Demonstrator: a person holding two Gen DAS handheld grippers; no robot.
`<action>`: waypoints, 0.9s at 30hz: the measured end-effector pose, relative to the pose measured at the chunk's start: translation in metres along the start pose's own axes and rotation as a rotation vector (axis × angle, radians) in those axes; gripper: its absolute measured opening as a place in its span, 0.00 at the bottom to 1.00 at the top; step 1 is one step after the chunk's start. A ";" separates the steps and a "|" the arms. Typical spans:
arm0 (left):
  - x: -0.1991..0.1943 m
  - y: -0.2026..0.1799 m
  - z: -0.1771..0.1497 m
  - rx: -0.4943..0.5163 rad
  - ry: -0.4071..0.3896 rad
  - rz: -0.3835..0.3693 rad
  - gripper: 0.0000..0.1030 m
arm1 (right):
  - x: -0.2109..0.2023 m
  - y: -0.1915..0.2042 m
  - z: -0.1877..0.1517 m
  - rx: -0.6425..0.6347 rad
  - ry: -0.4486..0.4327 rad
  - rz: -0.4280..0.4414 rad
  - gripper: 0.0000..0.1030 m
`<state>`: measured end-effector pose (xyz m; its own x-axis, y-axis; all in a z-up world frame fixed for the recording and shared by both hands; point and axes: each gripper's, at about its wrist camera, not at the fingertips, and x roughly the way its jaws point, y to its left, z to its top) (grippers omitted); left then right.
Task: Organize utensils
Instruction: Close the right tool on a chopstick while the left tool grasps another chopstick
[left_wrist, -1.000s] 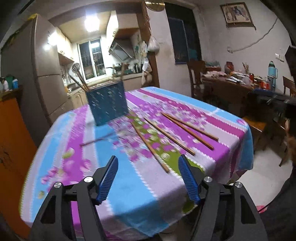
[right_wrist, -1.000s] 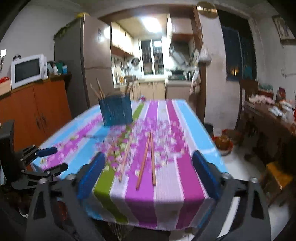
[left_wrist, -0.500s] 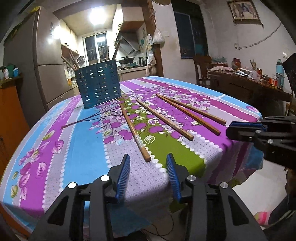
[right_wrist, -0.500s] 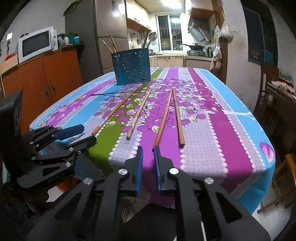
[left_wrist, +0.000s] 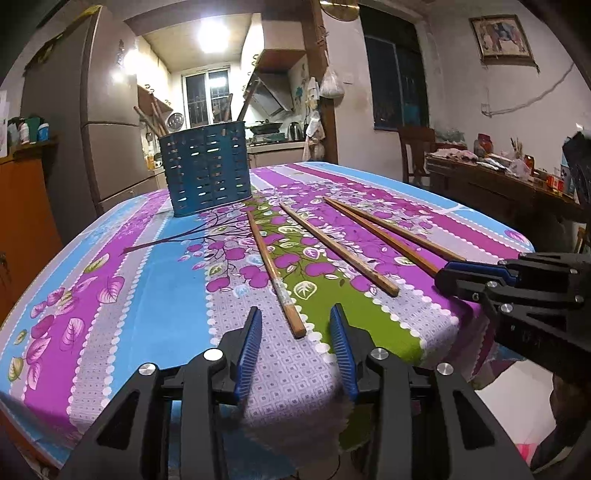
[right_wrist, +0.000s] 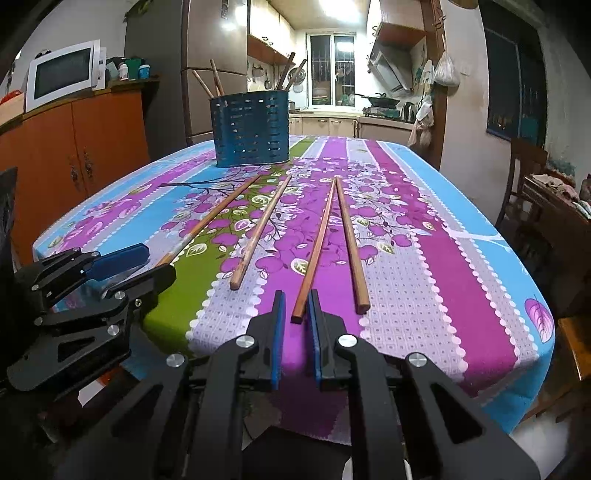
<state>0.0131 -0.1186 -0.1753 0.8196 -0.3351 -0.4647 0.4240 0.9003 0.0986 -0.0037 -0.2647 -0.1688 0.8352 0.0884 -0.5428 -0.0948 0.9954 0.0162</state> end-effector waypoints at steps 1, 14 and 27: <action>0.000 0.000 -0.001 -0.004 -0.002 -0.001 0.32 | 0.001 0.001 0.000 0.001 -0.001 -0.005 0.10; 0.004 0.004 -0.001 -0.025 -0.016 0.036 0.13 | 0.003 0.005 -0.002 0.052 -0.033 -0.055 0.10; 0.005 0.007 -0.002 -0.032 -0.025 0.033 0.09 | 0.004 0.009 -0.004 0.064 -0.063 -0.088 0.05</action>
<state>0.0189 -0.1137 -0.1785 0.8427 -0.3115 -0.4391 0.3842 0.9193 0.0854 -0.0031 -0.2553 -0.1744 0.8714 0.0010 -0.4905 0.0132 0.9996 0.0253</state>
